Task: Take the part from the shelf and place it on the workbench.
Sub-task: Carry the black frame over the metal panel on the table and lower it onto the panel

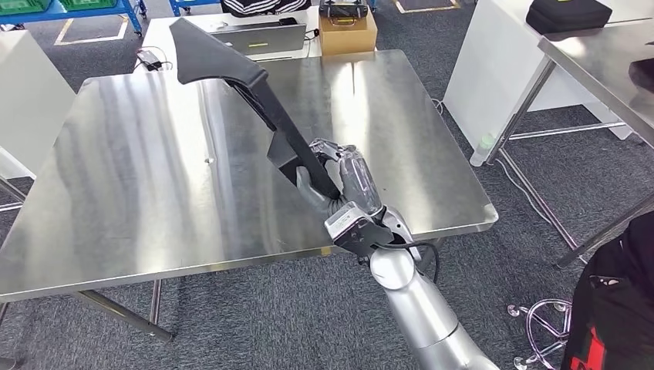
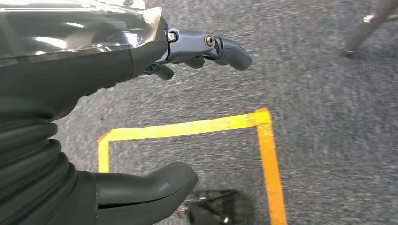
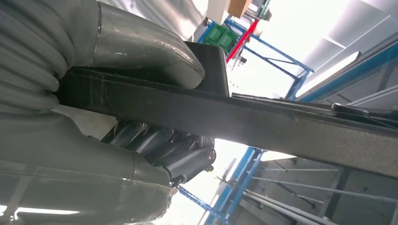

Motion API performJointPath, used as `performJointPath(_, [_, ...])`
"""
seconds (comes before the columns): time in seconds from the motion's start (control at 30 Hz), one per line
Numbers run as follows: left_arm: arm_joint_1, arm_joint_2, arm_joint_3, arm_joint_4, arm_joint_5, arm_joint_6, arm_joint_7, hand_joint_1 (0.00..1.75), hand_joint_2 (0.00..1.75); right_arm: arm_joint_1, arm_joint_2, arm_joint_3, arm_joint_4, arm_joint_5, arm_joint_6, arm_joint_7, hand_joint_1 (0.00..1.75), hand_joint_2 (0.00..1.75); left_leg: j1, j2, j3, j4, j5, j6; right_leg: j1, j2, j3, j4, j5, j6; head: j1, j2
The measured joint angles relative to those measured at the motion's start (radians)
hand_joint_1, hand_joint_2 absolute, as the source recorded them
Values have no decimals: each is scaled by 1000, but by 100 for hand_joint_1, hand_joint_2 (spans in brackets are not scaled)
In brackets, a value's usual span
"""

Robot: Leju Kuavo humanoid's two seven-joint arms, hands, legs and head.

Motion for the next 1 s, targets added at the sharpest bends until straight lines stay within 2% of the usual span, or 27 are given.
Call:
performJointPath(0.03, [-3, -1, -2, 0, -1, 0, 4, 0, 175, -1, 0, 0, 0, 4, -3, 0, 175, 175, -3, 3, 8, -18, 26, 7, 2, 0, 10, -4, -7, 8, 0, 0])
performJointPath(0.1, [-10, -2, -9, 1, -5, 0, 9, 0, 175, -5, 0, 0, 0, 16, -10, 2, 175, 175, -8, -2, 22, -28, 20, 26, 6, 1, 24, 1, -7, 27, 0, 0])
performJointPath(0.17, [-14, -2, -15, 0, -9, 0, 11, 0, 175, -7, 0, 0, -1, 35, -18, 7, 175, 175, -9, -7, 47, -38, 17, 43, 5, -1, 8, 50, -5, 36, 2, 0])
performJointPath(0.2, [-16, -2, -17, 0, -11, -1, 11, 0, 175, -9, 0, 0, -2, 46, -23, 10, 175, 175, -8, -9, 60, -41, 15, 49, 5, -1, -22, 101, -9, 36, 3, 0])
performJointPath(0.23, [-18, -2, -18, 0, -12, -2, 11, 0, 175, -10, -1, 1, -2, 61, -30, 13, 175, 175, -9, -10, 67, -43, 13, 55, 4, -2, -68, 169, -20, 32, 3, 0])
performJointPath(0.3, [-19, -1, -19, -1, -14, -8, 11, 0, 175, -10, -3, 2, -1, 105, -46, 25, 175, 175, -10, -15, 76, -44, 5, 61, 5, -2, -170, 292, -67, 22, 4, 0])
performJointPath(0.33, [-19, -2, -21, -1, -16, -13, 11, 0, 175, -11, -4, 4, 0, 138, -57, 35, 175, 175, -11, -18, 81, -44, -1, 62, 6, -2, -208, 316, -93, 18, 4, 0])
performJointPath(0.37, [-19, -2, -24, -1, -18, -17, 12, 0, 175, -13, -4, 8, 2, 177, -69, 48, 175, 175, -12, -21, 89, -44, -8, 62, 7, -2, -228, 305, -103, 20, 4, 0])
performJointPath(0.4, [-20, -3, -28, -1, -19, -21, 14, 0, 175, -18, -5, 14, 4, 222, -80, 62, 175, 175, -14, -24, 98, -44, -16, 62, 8, -2, -233, 265, -87, 26, 4, 0])
performJointPath(0.43, [-21, -4, -32, -1, -21, -23, 17, 0, 175, -27, -5, 23, 9, 272, -90, 80, 175, 175, -16, -26, 107, -45, -24, 61, 10, -2, -225, 201, -46, 34, 4, 0])
performJointPath(0.47, [-23, -6, -36, -1, -22, -25, 22, 0, 175, -41, -4, 33, 18, 322, -98, 101, 175, 175, -19, -27, 116, -44, -33, 59, 12, -2, -215, 128, 8, 41, 4, 0])
performJointPath(0.5, [-25, -8, -39, -1, -25, -27, 27, 0, 175, -59, -3, 45, 32, 371, -101, 124, 175, 175, -22, -28, 121, -44, -42, 56, 15, -3, -205, 71, 52, 41, 4, 0])
performJointPath(0.53, [-28, -9, -43, -1, -28, -28, 33, 0, 175, -79, 0, 58, 51, 420, -103, 147, 175, 175, -25, -28, 123, -46, -51, 51, 17, -2, -195, 33, 82, 36, 3, 0])
performJointPath(0.57, [-31, -10, -45, -1, -30, -28, 37, 0, 175, -101, 6, 71, 76, 466, -106, 173, 175, 175, -27, -27, 127, -43, -55, 46, 16, -1, -189, 13, 97, 27, 3, 0])
performJointPath(0.63, [-34, -10, -51, -1, -34, -26, 46, 0, 175, -148, 23, 96, 147, 567, -118, 227, 175, 175, -27, -24, 135, -33, -64, 36, 8, 0, -169, 4, 124, 7, 2, 0])
performJointPath(0.67, [-34, -10, -55, -1, -35, -24, 49, 0, 175, -176, 33, 108, 190, 621, -128, 256, 175, 175, -26, -22, 132, -10, -69, 31, 3, 0, -162, 0, 138, -1, 2, 0])
performJointPath(0.7, [-35, -10, -58, -1, -36, -21, 53, 0, 175, -206, 43, 119, 237, 677, -139, 283, 175, 175, -23, -21, 113, 27, -81, 24, 1, -1, -156, 0, 148, -7, 1, 0])
performJointPath(0.8, [-37, -9, -67, -1, -40, -19, 60, 0, 175, -299, 73, 154, 396, 852, -178, 377, 175, 175, -12, -17, -3, 197, -151, 6, -1, -1, -155, 0, 146, -16, 0, 0])
performJointPath(0.83, [-36, -9, -69, -1, -41, -18, 62, 0, 175, -325, 81, 164, 450, 898, -193, 401, 175, 175, -7, -17, -33, 226, -166, 1, -1, -1, -155, 1, 144, -17, 0, 0])
performJointPath(0.87, [-36, -8, -71, -1, -41, -18, 64, 0, 175, -345, 88, 171, 500, 929, -206, 415, 175, 175, -2, -15, -48, 224, -162, -4, -2, -1, -155, 1, 142, -16, 0, 0])
performJointPath(0.9, [-35, -6, -72, -1, -41, -18, 65, 0, 175, -361, 94, 175, 541, 946, -216, 422, 175, 175, 3, -14, -46, 188, -133, -8, -3, -1, -153, 2, 140, -15, 0, 0])
performJointPath(0.97, [-35, -4, -74, 0, -41, -18, 67, 0, 175, -393, 108, 184, 616, 978, -218, 437, 175, 175, 10, -11, -11, 65, -45, -15, -5, 0, -151, 6, 134, -6, 0, 0])
performJointPath(1.0, [-36, -4, -75, 0, -41, -18, 68, 0, 175, -413, 114, 190, 656, 1000, -210, 450, 175, 175, 10, -10, 3, 17, -23, -13, -4, 0, -152, 7, 132, -1, 0, 0])
